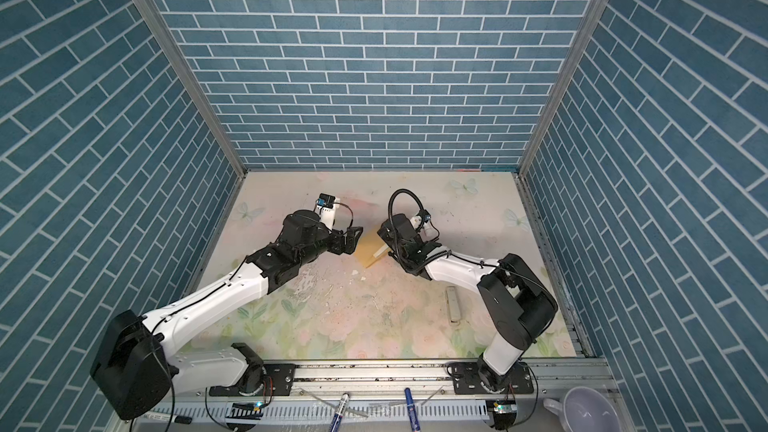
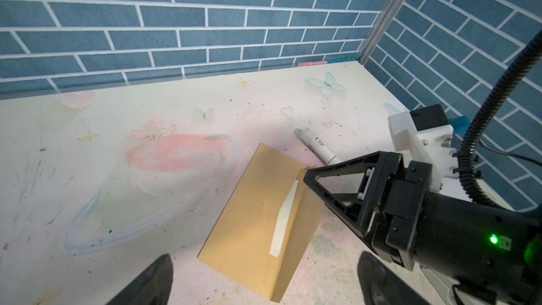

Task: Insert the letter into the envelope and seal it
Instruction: 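Release the envelope and raise both grippers away from it, then move the right gripper toward the white glue stick while the left hovers over the envelope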

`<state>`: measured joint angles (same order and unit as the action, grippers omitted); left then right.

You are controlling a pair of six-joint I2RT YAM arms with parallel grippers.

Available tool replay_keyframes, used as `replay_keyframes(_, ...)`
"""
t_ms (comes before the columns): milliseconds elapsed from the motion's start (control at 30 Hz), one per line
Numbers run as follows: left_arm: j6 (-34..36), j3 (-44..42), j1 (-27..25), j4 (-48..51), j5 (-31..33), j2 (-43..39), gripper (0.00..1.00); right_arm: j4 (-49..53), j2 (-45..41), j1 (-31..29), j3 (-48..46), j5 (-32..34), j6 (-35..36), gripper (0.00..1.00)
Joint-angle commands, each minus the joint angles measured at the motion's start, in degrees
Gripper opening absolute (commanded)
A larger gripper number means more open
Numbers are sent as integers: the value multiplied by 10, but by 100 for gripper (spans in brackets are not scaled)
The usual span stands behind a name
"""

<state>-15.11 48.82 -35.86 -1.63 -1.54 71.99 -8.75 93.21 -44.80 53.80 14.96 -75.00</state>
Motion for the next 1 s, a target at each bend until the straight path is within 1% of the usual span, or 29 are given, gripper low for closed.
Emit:
replay_keyframes(0,37,5,0,-8,-40,7,96,64,-67,19,-10,-13,128,74)
replay_keyframes(67,56,18,-9,-2,-57,25,94,107,-91,54,0,-43,187,78)
replay_keyframes(133,77,32,-21,4,-67,48,93,144,-108,100,7,-82,227,79)
replay_keyframes(167,86,41,-29,8,-71,61,92,163,-115,123,9,-99,252,83)
replay_keyframes(233,102,61,-45,15,-78,89,91,204,-121,163,20,-119,306,86)
replay_keyframes(267,108,73,-52,20,-82,105,90,224,-122,181,27,-129,335,86)
replay_keyframes(333,120,103,-68,35,-82,139,89,257,-115,216,44,-159,381,91)
replay_keyframes(433,136,154,-90,63,-71,195,87,296,-92,265,67,-212,430,91)
replay_keyframes(500,146,185,-103,80,-60,233,87,306,-80,288,75,-242,445,91)
replay_keyframes(600,162,225,-119,98,-42,286,85,291,-81,309,67,-263,450,90)
replay_keyframes(733,166,274,-126,131,-9,347,80,253,-105,318,37,-267,442,89)
replay_keyframes(800,169,287,-126,137,2,367,78,239,-119,321,20,-266,438,89)
replay_keyframes(867,173,298,-126,138,12,388,73,225,-130,322,3,-266,431,88)
replay_keyframes(967,177,317,-126,144,27,413,69,213,-139,323,-11,-271,427,87)
